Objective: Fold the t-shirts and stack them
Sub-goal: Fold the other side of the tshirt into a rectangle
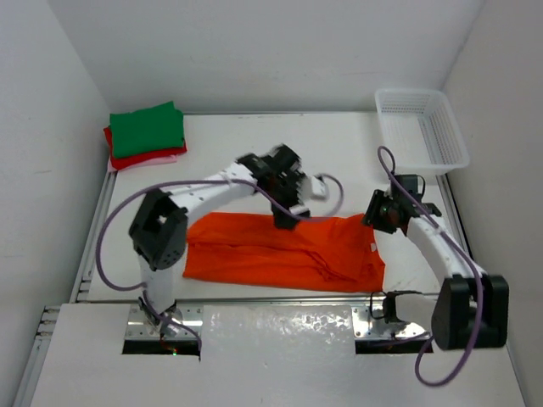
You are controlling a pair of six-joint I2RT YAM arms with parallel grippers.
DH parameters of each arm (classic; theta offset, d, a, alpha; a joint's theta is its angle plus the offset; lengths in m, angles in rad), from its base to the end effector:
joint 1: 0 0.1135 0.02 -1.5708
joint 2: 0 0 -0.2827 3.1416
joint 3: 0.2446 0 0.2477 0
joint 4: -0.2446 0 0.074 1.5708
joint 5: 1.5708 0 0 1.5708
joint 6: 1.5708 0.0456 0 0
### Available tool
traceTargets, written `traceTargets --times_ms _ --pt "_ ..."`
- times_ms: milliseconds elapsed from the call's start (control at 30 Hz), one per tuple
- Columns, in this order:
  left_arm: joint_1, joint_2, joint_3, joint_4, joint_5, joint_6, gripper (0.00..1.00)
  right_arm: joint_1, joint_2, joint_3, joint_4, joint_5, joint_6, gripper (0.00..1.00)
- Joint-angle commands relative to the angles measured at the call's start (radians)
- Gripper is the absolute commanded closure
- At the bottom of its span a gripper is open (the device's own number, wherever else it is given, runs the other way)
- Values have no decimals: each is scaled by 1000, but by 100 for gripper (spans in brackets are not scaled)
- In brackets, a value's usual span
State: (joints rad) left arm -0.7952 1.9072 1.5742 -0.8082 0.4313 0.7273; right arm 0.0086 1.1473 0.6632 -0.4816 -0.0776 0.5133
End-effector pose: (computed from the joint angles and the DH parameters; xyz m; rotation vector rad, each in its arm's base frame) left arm 0.2721 -0.3048 0.2536 1.9316 1.8425 -0.6035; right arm 0.2124 0.0054 0.2142 0.6092 2.4867 0.3022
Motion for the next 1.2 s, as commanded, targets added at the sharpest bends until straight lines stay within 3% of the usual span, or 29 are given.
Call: traceTargets --times_ms 0,200,333,533,600,633,733,767,967,1067,1167 --pt "250 -95 -71 16 -80 -158 20 -39 145 29 176 13 -28 58" --pt "626 -135 -264 159 -141 -227 19 -47 313 79 279 -27 -47 57" --pt "680 -139 -364 237 -177 -168 15 -55 383 81 313 -13 -47 63" --pt "689 -99 -465 314 -175 -149 19 -59 411 56 363 -37 -21 89" --pt "697 -74 -483 331 -189 -151 35 -61 399 39 373 -44 -16 94" --pt "709 -66 -487 336 -196 -152 53 -61 394 35 374 -42 -16 99" --pt "735 -59 -506 339 -210 -161 84 -76 362 1 379 -2 -3 100" --pt "740 -63 -514 345 -219 -166 100 -93 344 -8 396 8 8 100" --pt "746 -105 -583 363 -259 -158 100 -113 396 41 437 -77 -36 100" --pt "746 -125 -579 342 -246 -166 95 -113 428 96 422 -129 -73 92" --pt "748 -160 -574 320 -258 -167 83 -113 430 185 335 -143 -120 78"
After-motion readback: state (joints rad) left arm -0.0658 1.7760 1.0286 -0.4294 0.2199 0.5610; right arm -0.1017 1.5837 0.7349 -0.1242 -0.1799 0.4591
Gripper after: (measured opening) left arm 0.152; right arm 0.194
